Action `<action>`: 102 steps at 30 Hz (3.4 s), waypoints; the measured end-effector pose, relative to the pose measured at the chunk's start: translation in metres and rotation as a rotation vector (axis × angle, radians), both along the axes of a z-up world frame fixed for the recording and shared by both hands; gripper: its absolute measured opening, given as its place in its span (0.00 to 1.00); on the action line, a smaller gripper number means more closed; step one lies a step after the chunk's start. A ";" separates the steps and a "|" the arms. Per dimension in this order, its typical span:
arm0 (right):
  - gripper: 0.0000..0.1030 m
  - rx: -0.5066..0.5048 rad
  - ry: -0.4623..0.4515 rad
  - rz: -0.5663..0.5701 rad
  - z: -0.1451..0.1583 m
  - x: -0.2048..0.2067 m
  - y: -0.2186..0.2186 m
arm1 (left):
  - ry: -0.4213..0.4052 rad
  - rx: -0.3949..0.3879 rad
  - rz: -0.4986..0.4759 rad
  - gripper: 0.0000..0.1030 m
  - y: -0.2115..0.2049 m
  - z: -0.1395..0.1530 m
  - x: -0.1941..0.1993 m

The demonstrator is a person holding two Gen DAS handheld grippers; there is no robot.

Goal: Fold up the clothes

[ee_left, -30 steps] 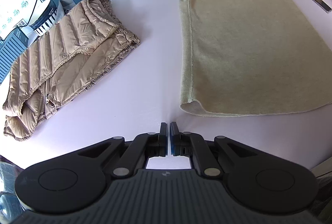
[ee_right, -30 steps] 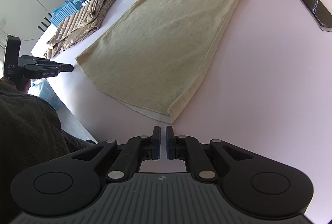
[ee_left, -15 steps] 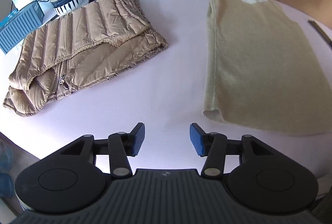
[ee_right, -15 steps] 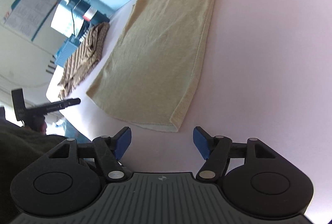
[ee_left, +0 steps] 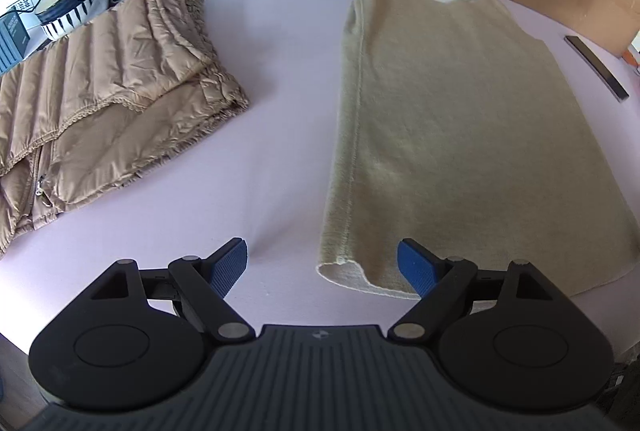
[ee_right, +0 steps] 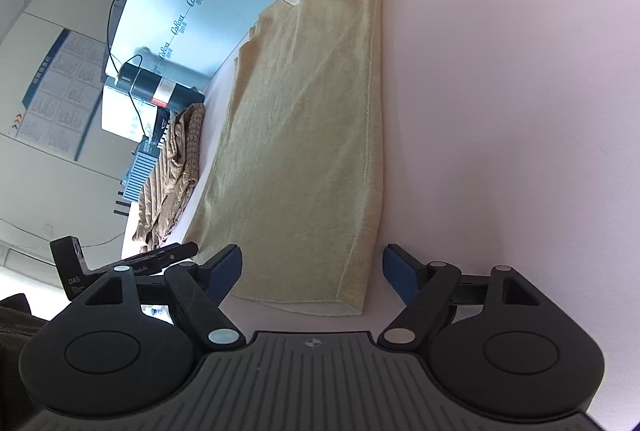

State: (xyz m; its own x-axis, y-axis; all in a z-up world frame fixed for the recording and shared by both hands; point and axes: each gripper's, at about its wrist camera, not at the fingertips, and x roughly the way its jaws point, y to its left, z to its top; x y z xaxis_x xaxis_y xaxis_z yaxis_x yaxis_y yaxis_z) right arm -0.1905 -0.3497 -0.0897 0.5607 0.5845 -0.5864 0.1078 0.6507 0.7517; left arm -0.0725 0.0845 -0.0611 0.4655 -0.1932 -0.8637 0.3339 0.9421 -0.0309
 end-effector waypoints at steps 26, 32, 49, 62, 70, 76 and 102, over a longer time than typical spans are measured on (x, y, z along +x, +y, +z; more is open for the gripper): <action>0.05 0.251 0.025 -0.116 0.005 -0.020 -0.048 | 0.019 -0.146 0.026 0.03 0.020 0.036 -0.006; 0.11 0.197 0.042 -0.100 0.011 -0.023 -0.054 | 0.034 -0.128 0.040 0.03 0.023 0.034 -0.008; 0.59 0.323 0.127 -0.044 -0.032 0.001 -0.028 | 0.138 -0.306 0.082 0.78 0.035 -0.002 0.017; 0.06 0.398 0.076 0.025 -0.036 0.004 -0.008 | 0.058 -0.303 -0.004 0.03 0.024 0.023 0.022; 0.06 0.460 -0.076 0.022 0.012 -0.007 -0.030 | 0.002 -0.400 0.007 0.03 0.039 0.061 0.013; 0.06 0.464 -0.126 0.080 0.041 -0.013 -0.035 | 0.001 -0.415 -0.019 0.03 0.040 0.077 0.000; 0.54 -0.009 -0.169 0.241 0.124 0.078 -0.066 | -0.277 0.058 0.084 0.50 0.066 0.169 0.087</action>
